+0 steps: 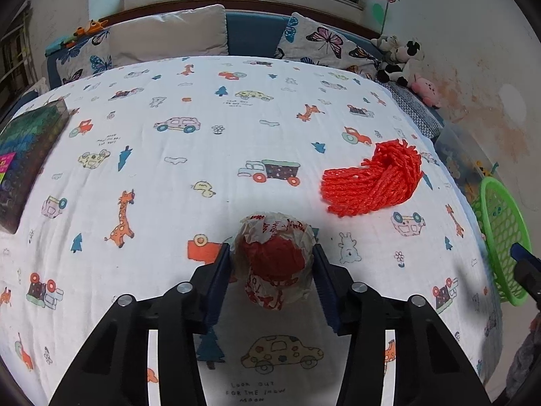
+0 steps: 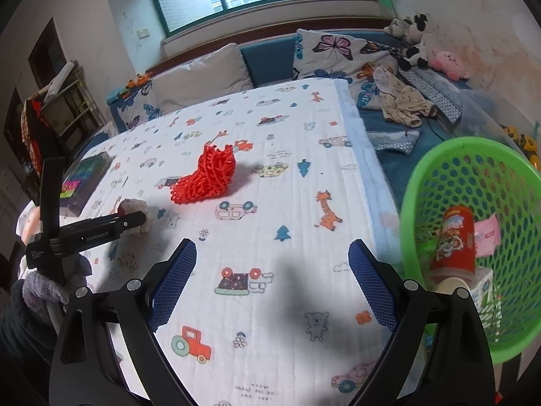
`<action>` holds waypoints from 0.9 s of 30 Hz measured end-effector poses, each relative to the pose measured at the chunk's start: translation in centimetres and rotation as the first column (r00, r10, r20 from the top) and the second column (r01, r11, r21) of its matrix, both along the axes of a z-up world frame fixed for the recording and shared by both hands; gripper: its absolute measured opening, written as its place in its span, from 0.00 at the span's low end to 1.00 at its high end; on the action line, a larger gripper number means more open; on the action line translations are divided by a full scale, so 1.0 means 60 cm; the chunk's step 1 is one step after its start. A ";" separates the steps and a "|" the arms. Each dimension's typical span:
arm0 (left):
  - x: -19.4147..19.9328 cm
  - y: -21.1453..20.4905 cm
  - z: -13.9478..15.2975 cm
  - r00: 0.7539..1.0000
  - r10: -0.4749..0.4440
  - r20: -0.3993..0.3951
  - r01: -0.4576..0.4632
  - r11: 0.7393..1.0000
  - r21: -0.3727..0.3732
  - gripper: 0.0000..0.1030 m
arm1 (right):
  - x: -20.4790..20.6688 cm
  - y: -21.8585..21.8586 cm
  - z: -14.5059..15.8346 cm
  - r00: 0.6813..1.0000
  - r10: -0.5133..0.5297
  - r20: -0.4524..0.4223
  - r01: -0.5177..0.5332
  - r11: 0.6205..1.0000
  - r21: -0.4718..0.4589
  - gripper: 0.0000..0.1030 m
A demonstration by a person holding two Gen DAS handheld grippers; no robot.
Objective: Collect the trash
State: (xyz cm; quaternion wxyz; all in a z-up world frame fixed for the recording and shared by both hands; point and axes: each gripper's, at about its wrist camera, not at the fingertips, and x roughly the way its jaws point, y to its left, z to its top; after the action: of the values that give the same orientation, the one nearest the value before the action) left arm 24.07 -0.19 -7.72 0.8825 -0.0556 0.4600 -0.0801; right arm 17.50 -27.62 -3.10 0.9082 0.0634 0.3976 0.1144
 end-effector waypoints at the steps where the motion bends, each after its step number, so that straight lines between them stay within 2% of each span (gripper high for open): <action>1: -0.001 0.003 0.000 1.000 0.003 0.001 -0.003 1.000 -0.002 0.43 | 0.005 0.004 -0.002 1.000 0.007 -0.001 -0.007 1.000 -0.004 0.88; 13: -0.025 0.035 0.038 0.999 0.015 0.043 -0.014 1.000 -0.026 0.43 | 0.081 0.093 -0.025 0.994 0.109 -0.022 -0.110 0.993 -0.044 0.88; 27: -0.043 0.069 0.059 0.997 0.035 0.066 -0.033 0.999 -0.029 0.43 | 0.148 0.153 -0.045 0.990 0.134 -0.048 -0.137 0.990 -0.044 0.85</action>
State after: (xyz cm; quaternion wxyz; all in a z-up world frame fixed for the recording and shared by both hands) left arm 21.51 3.94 -4.20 0.8978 -0.0730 0.4281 -0.0735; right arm 26.40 -18.42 -5.83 0.8903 0.0173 0.4240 0.1650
